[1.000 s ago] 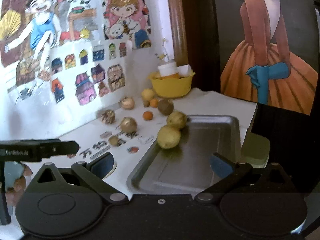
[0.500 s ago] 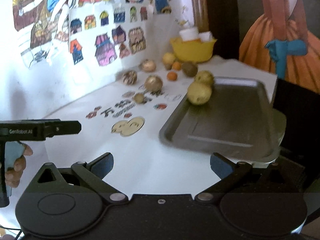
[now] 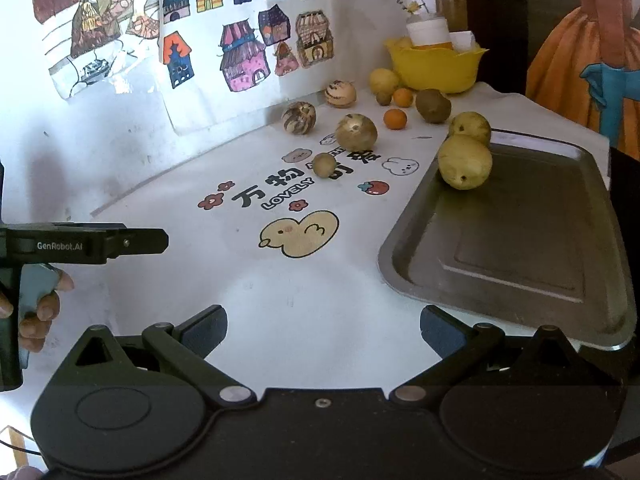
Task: Organize fruits
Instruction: 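Withdraw both open tools from the tray back over the table, then grasp the cream striped fruit with the right tool while the left tool grasps a small brown fruit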
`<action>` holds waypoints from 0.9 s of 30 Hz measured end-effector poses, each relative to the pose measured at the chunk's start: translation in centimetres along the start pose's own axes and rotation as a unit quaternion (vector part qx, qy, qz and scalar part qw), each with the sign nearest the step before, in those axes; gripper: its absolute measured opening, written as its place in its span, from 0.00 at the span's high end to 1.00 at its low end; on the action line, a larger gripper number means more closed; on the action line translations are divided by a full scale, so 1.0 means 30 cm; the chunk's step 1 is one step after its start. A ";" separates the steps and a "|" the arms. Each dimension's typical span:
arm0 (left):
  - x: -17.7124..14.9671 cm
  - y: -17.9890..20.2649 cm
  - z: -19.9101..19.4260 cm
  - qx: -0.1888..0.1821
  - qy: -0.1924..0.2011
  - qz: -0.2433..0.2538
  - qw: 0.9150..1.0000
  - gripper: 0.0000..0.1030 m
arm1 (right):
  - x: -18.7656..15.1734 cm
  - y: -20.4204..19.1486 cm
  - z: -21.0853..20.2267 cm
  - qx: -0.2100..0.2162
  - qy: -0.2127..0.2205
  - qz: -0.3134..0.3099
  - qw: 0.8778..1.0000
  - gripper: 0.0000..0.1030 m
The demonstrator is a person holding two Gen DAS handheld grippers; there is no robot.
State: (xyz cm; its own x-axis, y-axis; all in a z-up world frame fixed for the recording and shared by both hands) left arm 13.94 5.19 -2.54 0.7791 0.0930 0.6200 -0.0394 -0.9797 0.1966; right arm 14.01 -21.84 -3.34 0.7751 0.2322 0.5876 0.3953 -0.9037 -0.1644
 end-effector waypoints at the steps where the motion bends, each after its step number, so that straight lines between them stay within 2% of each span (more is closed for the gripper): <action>1: 0.003 -0.006 0.004 0.002 -0.001 -0.001 1.000 0.01 | 0.007 0.002 0.004 0.001 -0.002 -0.002 1.000 0.01; 7: 0.028 -0.018 0.024 0.006 -0.001 0.005 1.000 0.01 | 0.066 0.016 0.007 0.007 -0.002 -0.016 1.000 0.01; 11: 0.057 0.008 0.040 0.004 0.006 0.020 1.000 0.01 | 0.144 0.051 -0.004 0.017 0.006 -0.009 1.000 0.01; 21: 0.163 0.120 0.121 -0.006 0.021 0.062 0.998 0.01 | 0.415 0.163 0.041 0.024 0.014 0.013 1.000 0.01; 27: 0.237 0.196 0.205 -0.020 0.026 0.078 0.996 0.01 | 0.581 0.220 0.135 0.052 0.008 0.042 0.998 0.01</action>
State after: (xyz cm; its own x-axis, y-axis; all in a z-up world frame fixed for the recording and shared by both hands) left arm 23.11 -1.02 -1.66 0.7284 -0.0504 0.6833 -0.1833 -0.9753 0.1235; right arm 32.13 -22.29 2.62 0.8000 0.1497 0.5810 0.3783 -0.8775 -0.2948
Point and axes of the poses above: each gripper's, at about its wrist camera, not at the fingertips, and z roughly the way its jaws point, y to its right, x to its top, the point moved 3 cm from there along z, roughly the way its jaws point, and after that the axes turned 10 degrees about -y, right-handed, at the moved point
